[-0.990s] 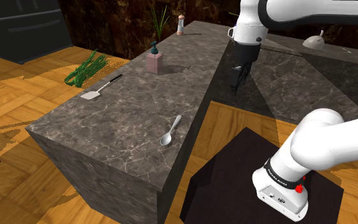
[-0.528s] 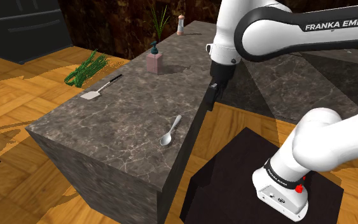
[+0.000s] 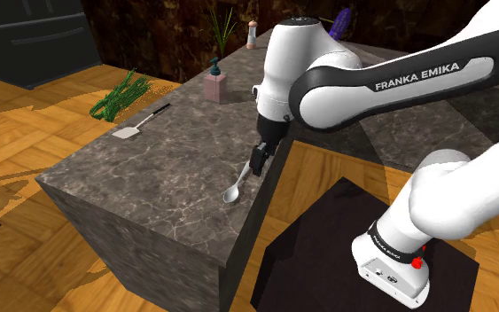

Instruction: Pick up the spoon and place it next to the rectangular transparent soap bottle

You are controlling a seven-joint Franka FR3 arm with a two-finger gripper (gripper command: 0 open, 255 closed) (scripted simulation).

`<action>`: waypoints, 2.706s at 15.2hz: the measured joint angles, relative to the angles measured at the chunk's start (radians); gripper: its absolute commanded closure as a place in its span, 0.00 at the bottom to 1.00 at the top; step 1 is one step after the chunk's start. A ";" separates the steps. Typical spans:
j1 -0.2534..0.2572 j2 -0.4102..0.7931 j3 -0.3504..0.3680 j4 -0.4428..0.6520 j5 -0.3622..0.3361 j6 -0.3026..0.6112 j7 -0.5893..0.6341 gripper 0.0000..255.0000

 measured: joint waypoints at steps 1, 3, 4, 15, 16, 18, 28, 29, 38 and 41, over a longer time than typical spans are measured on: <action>0.002 0.029 0.020 0.004 -0.003 0.037 0.013 0.00; 0.003 0.092 0.064 0.019 -0.017 0.111 0.047 0.00; -0.002 0.129 0.083 0.033 -0.032 0.146 0.062 0.00; -0.045 0.372 0.202 0.071 -0.200 0.391 0.220 0.00; -0.048 0.381 0.203 0.066 -0.208 0.403 0.223 0.00; -0.051 0.393 0.205 0.068 -0.219 0.412 0.233 0.00; -0.051 0.396 0.206 0.069 -0.223 0.414 0.236 1.00; -0.051 0.396 0.206 0.069 -0.223 0.414 0.236 1.00; -0.040 0.346 0.197 0.088 -0.177 0.354 0.202 1.00; -0.034 0.315 0.187 0.103 -0.153 0.311 0.181 1.00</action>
